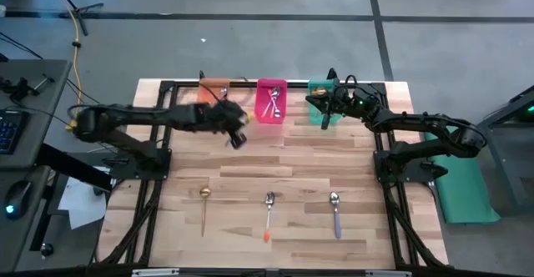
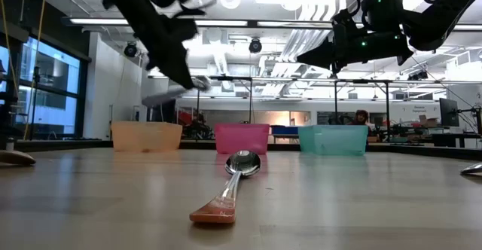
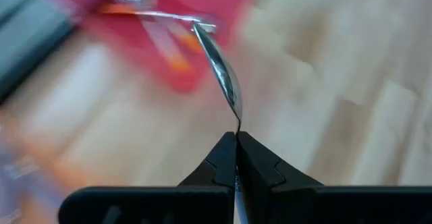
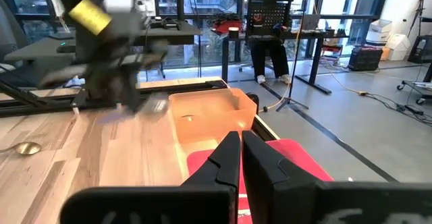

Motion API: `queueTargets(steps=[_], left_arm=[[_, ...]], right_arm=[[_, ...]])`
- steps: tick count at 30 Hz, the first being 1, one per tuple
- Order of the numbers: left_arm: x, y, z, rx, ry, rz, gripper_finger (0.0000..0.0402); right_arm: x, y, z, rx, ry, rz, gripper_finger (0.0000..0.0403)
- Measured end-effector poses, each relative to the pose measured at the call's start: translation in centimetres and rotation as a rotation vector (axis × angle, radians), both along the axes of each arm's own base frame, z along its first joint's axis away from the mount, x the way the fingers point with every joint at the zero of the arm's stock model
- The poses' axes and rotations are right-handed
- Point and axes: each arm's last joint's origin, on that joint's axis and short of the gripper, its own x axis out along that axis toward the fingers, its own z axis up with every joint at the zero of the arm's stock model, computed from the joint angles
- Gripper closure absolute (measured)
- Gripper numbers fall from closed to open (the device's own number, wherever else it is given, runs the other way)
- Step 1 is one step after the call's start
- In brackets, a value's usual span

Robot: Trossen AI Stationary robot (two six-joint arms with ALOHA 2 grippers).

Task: Sort silverware by color (type)
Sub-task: Put the purple spoon into the orange bin

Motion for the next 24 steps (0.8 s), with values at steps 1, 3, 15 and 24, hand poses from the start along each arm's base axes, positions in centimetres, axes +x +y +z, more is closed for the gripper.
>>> queueTargets(steps=[1,3,15,24], left_arm=[[-0.9,0.6,0.7,0.008,-0.009,0.05,0.0399],[-2.4,2.0,2.0,0.014,-0.048,0.145,0.0399],[-6.5,10.5,0.1,0.003,0.082,0.397,0.04],[-5.8,14.2,-4.8,-0.052,0.166,0.419,0.0401]], right_arm=[[0.0,0.0,0.0,0.0,0.0,0.0,0.0402],[0.0,0.0,0.0,0.0,0.0,0.0,0.0402],[0.0,0.0,0.0,0.011,-0.003,0.0,0.0402],[0.0,0.0,0.0,0.007,0.0,0.0,0.0402]])
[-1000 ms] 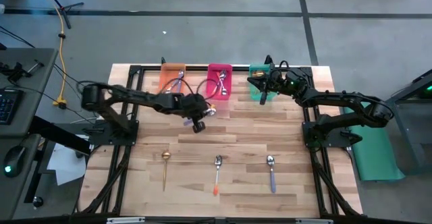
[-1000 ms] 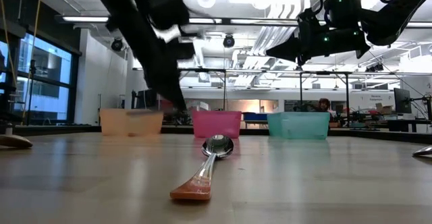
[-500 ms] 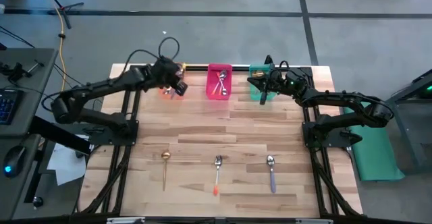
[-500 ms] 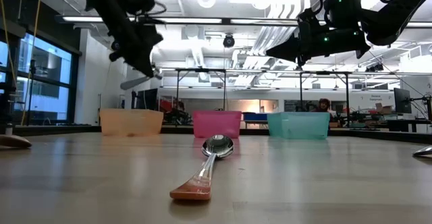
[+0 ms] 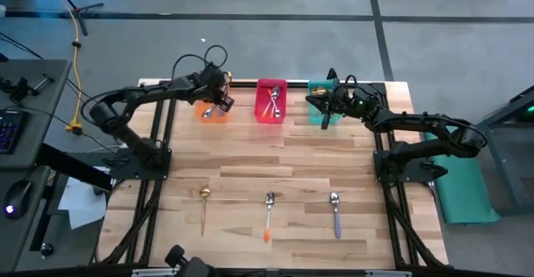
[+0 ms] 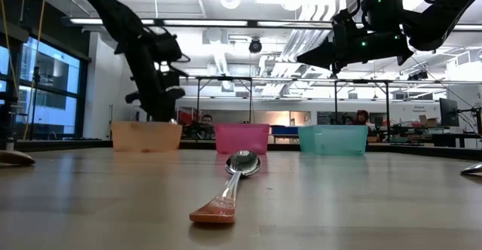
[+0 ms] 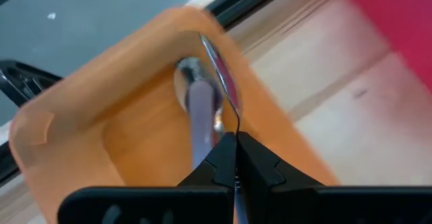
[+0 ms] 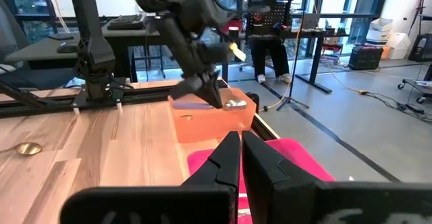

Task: Sort silverware by color (type)
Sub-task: Put the purple spoon into the orange bin

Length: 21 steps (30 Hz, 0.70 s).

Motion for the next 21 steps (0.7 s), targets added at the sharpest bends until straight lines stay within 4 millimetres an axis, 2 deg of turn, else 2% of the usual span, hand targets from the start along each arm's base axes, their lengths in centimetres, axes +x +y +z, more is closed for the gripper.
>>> queueTargets(steps=[6,15,21], left_arm=[[-0.3,1.0,-1.6,-0.03,0.038,0.021,0.0401],[-1.0,1.2,-1.8,-0.077,0.04,0.053,0.0395],[-1.2,0.5,-0.2,-0.04,0.027,0.048,0.0374]], right_arm=[[0.0,0.0,0.0,-0.006,0.002,0.0,0.0402],[0.0,0.0,0.0,-0.013,0.004,0.001,0.0402],[0.0,0.0,0.0,-0.014,0.005,0.0,0.0402]])
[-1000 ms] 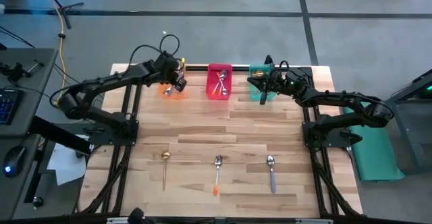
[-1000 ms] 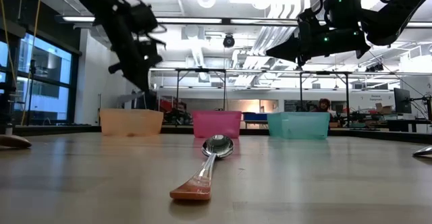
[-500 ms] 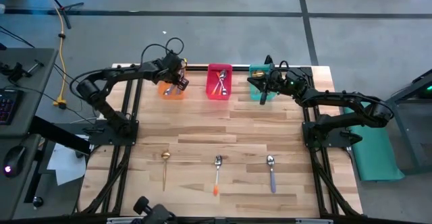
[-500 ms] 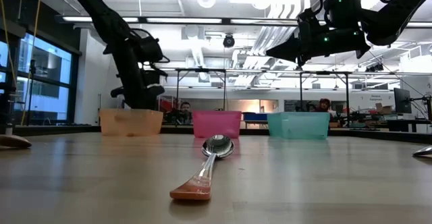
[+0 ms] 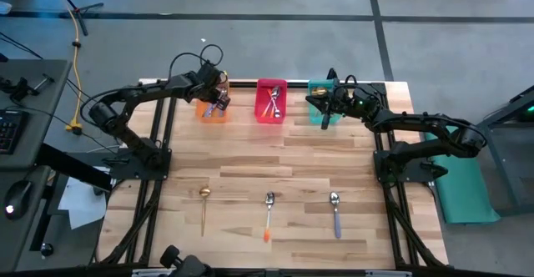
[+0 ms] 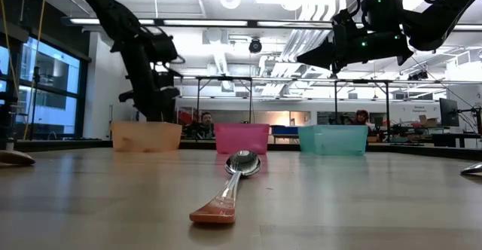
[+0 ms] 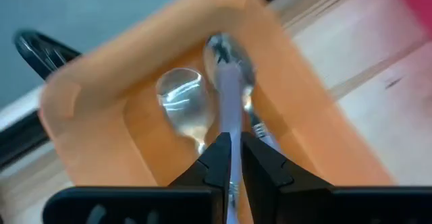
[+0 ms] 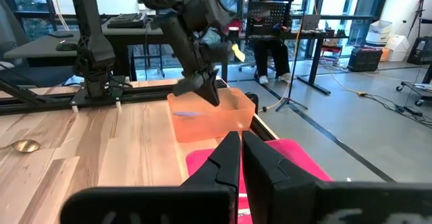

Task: Sort silverware by color (type)
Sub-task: Put the purple spoon into the orange bin, then put the orange spoon into the pink bin

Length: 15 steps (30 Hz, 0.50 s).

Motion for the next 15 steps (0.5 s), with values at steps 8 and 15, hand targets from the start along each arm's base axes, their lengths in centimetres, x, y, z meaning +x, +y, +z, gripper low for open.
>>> queueTargets(steps=[8,15], left_arm=[[1.2,-3.2,3.6,0.103,-0.081,-0.104,0.0369],[3.5,-9.5,3.5,0.152,-0.225,-0.318,0.0369]], right_arm=[[0.0,0.0,-0.1,0.007,0.011,0.0,0.0402],[-0.1,0.1,-0.9,0.052,0.08,0.001,0.0402]])
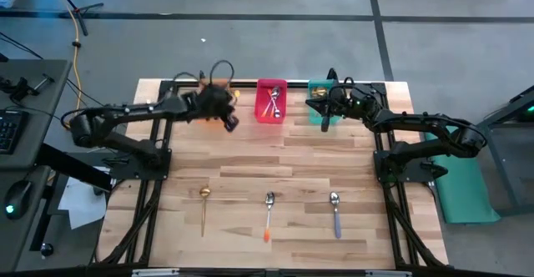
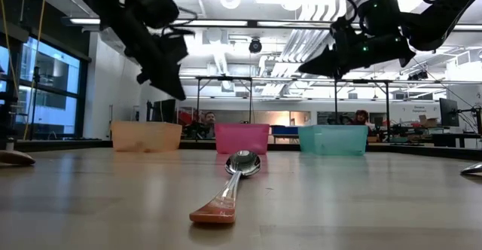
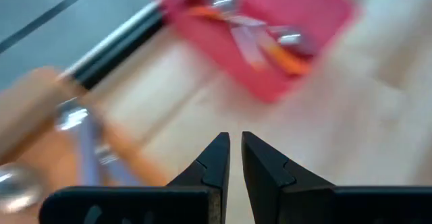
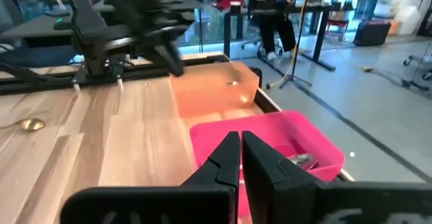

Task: Sort silverware by color (type)
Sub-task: Put the orange spoon into the pink bin

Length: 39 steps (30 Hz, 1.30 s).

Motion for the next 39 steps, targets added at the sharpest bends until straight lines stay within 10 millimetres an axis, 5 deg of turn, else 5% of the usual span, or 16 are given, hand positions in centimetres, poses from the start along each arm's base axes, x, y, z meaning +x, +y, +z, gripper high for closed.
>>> queueTargets(steps=[8,13,27,39], left_arm=[[2.2,-6.5,-2.1,0.026,-0.263,-0.241,0.0369],[1.9,-8.5,-4.0,0.052,-0.41,-0.344,0.0369],[0.0,-7.6,-6.1,0.07,-0.501,-0.336,0.0369],[-0.1,-7.7,-6.4,0.075,-0.483,-0.346,0.0369]], right_arm=[[1.3,2.3,-0.5,0.083,0.031,0.077,0.0402],[2.6,5.3,-1.6,0.205,0.111,0.096,0.0402],[6.9,16.5,-5.8,0.471,0.302,0.188,0.0391],[13.5,22.6,-8.7,0.605,0.4,0.303,0.0267]])
